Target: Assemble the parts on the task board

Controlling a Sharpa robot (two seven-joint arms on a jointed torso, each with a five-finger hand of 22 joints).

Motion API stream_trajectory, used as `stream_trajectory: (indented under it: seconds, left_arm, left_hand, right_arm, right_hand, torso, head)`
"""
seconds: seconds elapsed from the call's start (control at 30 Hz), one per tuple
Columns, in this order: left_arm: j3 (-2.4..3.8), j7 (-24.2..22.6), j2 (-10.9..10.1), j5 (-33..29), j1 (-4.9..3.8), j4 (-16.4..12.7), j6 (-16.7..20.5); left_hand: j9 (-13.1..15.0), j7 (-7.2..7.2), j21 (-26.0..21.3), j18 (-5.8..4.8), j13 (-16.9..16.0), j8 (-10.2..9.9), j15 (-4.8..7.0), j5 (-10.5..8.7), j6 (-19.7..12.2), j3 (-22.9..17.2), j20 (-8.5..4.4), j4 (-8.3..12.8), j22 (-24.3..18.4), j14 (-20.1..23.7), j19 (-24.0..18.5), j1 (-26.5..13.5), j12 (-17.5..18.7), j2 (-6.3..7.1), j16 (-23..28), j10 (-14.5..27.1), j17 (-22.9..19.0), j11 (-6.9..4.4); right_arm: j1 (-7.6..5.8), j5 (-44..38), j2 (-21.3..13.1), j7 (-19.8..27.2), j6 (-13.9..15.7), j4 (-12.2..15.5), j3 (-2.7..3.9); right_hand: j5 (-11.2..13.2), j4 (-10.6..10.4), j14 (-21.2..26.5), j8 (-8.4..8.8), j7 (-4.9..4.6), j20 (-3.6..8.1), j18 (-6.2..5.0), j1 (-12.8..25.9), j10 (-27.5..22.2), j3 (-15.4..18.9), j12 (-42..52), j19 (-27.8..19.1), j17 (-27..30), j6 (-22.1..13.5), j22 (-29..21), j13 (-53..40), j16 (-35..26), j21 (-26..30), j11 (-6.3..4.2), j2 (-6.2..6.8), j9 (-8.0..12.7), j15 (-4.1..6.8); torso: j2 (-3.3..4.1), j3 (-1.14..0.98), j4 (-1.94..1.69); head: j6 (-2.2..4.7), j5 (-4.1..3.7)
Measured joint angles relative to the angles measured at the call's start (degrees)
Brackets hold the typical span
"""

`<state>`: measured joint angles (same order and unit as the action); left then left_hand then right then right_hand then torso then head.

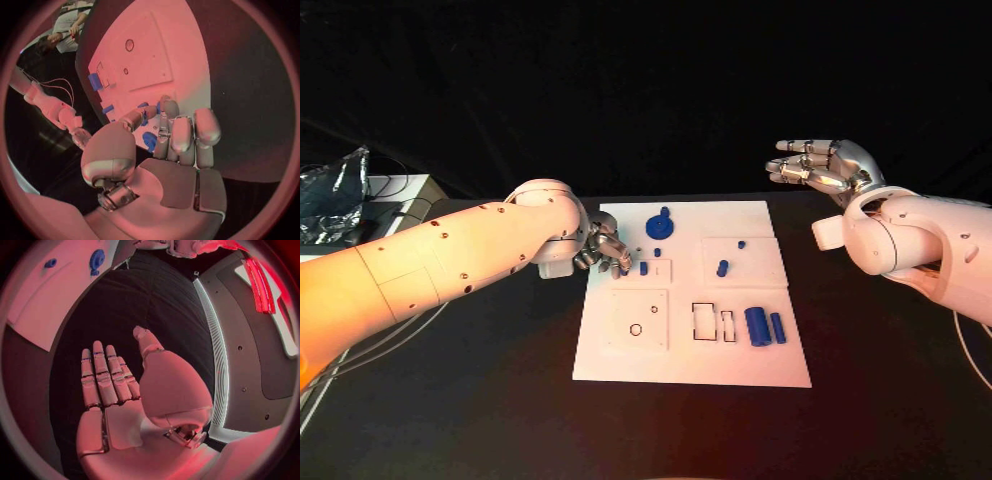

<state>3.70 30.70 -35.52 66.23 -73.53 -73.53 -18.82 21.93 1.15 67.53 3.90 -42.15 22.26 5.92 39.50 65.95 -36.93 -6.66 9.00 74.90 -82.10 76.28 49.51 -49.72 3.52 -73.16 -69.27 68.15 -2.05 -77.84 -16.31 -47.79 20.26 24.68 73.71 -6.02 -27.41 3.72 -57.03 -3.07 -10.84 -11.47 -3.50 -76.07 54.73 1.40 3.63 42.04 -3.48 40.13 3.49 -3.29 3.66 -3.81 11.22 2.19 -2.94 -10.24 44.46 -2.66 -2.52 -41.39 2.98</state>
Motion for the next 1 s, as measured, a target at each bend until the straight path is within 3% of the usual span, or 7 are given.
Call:
stream_trajectory:
  seconds: [0.3,0.4,0.47,0.53,0.7,0.8,1.0]
  left_arm:
    - [-0.07,0.02,-0.04,-0.52,0.02,0.10,0.36]
    - [-0.09,0.20,-0.07,-1.21,0.04,0.20,0.68]
    - [-0.10,0.34,-0.14,-1.65,0.04,0.31,0.89]
    - [-0.07,0.51,-0.25,-2.15,0.01,0.44,1.20]
    - [-0.02,0.96,-0.46,-3.15,-0.06,0.52,1.64]
    - [-0.06,1.35,-0.60,-3.52,-0.01,0.61,1.85]
    - [-0.08,2.07,-0.89,-3.90,0.02,0.64,2.35]
  left_hand:
    - [0.24,0.02,0.00,0.00,-0.12,0.00,0.00,0.00,0.00,-0.14,0.00,-0.15,0.00,0.00,0.00,-0.10,0.00,-0.10,0.00,-0.01,-0.09,0.00]
    - [0.48,0.40,-0.50,0.00,-0.11,0.01,-0.11,-0.67,-0.48,1.31,0.45,1.31,0.00,-0.10,-0.45,-0.86,0.26,-0.86,0.00,-0.01,-0.49,0.00]
    - [0.95,-0.12,-1.00,0.00,0.07,0.24,-0.20,-1.42,-1.18,3.60,0.52,3.57,0.00,-0.20,-0.52,-0.98,0.30,-0.99,0.00,-0.73,-0.49,-0.71]
    - [0.97,-0.42,-1.15,0.00,0.25,0.23,-0.20,-1.64,-1.49,5.95,0.65,3.46,0.00,-0.20,-0.40,-0.55,0.30,-0.96,0.00,-1.32,-0.51,-1.30]
    - [0.16,-0.70,-1.62,0.01,0.38,-0.62,-0.20,-1.83,-1.11,18.36,0.74,-2.58,0.00,-0.20,-0.30,4.08,0.30,-2.86,0.22,-1.75,-0.56,-1.73]
    - [-0.50,-0.81,-1.62,0.00,0.48,-1.12,-0.20,-1.74,-0.60,26.23,0.74,-6.19,0.00,-0.20,-0.30,6.07,0.02,-2.84,0.22,-1.77,-0.56,-1.75]
    - [-1.03,-0.70,-1.75,0.01,0.61,-1.18,-0.20,-1.74,-0.07,33.73,0.74,-10.16,0.00,-0.20,-0.31,8.76,-0.19,-3.49,0.22,-1.59,-0.50,-1.62]
  right_arm:
    - [0.00,0.00,0.00,-0.01,-0.03,0.06,0.00]
    - [0.00,0.00,-0.01,-0.02,-0.04,0.07,0.00]
    - [0.00,0.00,-0.04,-0.03,-0.05,0.08,0.00]
    - [0.00,0.00,-0.05,-0.03,-0.05,0.10,0.00]
    - [0.01,0.00,-0.11,-0.04,-0.07,0.14,0.00]
    - [0.01,0.00,-0.12,-0.04,-0.07,0.18,0.00]
    - [0.01,0.00,-0.15,-0.05,-0.10,0.19,0.00]
  right_hand:
    - [0.00,0.00,0.00,0.00,0.00,0.00,0.00,0.00,0.00,0.00,0.00,0.00,0.00,0.00,0.00,0.00,0.00,0.00,0.00,0.00,0.00,0.00]
    - [0.00,0.00,0.00,0.00,0.00,0.00,0.00,0.00,0.00,0.00,0.00,0.00,0.00,0.00,0.00,0.00,0.00,0.00,0.00,0.00,0.00,0.00]
    - [0.00,0.00,0.00,0.00,0.00,0.00,0.00,0.00,0.00,0.00,0.00,0.00,0.00,0.00,0.00,0.00,0.00,0.00,0.00,0.00,0.00,0.00]
    - [0.00,0.00,0.00,0.00,0.00,0.00,0.00,0.00,0.00,0.00,0.00,0.00,0.00,0.00,0.00,0.00,0.00,0.00,0.00,0.00,0.00,0.00]
    - [0.00,0.00,0.00,0.00,0.00,0.00,0.00,0.00,0.00,0.00,0.00,0.00,0.00,0.00,0.00,0.00,0.00,0.00,0.00,0.00,0.00,0.00]
    - [0.00,0.00,0.00,0.00,0.00,0.00,0.00,0.00,0.00,0.00,0.00,0.00,0.00,0.00,0.00,0.00,0.00,0.00,0.00,0.00,0.00,0.00]
    - [0.00,0.00,0.00,0.00,0.00,0.00,0.00,0.00,0.00,0.00,0.00,0.00,0.00,0.00,0.00,0.00,0.00,0.00,0.00,0.00,0.00,0.00]
  torso:
    - [0.00,-0.04,0.00]
    - [0.00,-0.07,0.03]
    - [0.00,-0.08,0.03]
    - [0.00,-0.08,0.03]
    - [-0.01,-0.08,0.01]
    - [-0.01,-0.08,0.00]
    - [-0.01,-0.05,0.00]
  head:
    - [0.04,-0.03]
    - [0.04,0.00]
    - [0.04,0.01]
    - [0.03,0.01]
    - [-0.01,-0.04]
    - [-0.01,-0.04]
    - [-0.01,0.02]
